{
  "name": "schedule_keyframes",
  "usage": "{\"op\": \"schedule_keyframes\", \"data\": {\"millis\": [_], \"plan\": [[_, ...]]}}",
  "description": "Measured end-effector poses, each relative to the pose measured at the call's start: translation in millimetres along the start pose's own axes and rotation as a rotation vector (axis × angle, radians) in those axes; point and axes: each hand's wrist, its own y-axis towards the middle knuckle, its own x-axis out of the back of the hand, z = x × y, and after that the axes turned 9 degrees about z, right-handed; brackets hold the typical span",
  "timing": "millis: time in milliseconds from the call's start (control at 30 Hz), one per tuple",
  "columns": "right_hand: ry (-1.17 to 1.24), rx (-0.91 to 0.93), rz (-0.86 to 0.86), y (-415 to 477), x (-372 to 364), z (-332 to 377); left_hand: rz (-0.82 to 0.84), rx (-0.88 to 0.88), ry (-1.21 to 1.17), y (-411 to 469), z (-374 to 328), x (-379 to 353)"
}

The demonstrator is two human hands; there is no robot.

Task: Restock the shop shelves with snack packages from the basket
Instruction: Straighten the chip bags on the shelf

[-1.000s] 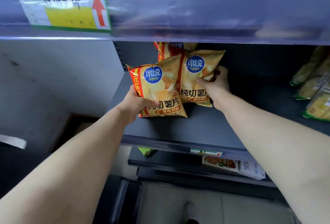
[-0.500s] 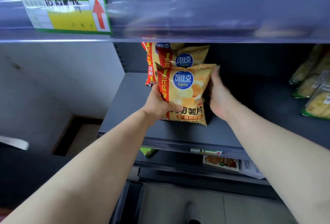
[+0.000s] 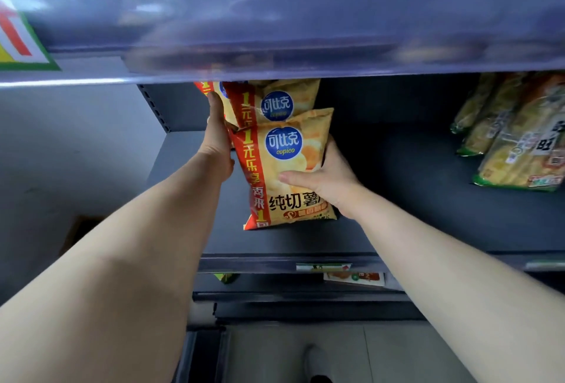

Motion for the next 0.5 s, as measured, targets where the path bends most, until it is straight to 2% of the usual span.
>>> {"op": "schedule_keyframes", "data": {"millis": [200,300,333,500], "plan": [[0.056,-0.010,-0.086,-19.2,30.7,-11.3,-0.060,0.032,-0.043,0.1,-0.5,-42.7],[0.055,-0.007,-0.073,-26.7,35.5,-12.5,-0.175,-0.017,-0.088,11.0,-3.9,-43.6],[0.048,-0.008,-0.068,-26.9,36.2,-11.6,-0.169,-0.001,-0.106,19.9,-3.2,-39.9],[0.066,-0.015,-0.020,-20.8,34.7,-10.4,0.086,0.014,-0.110,23.4,-13.6,-45.8]]}}
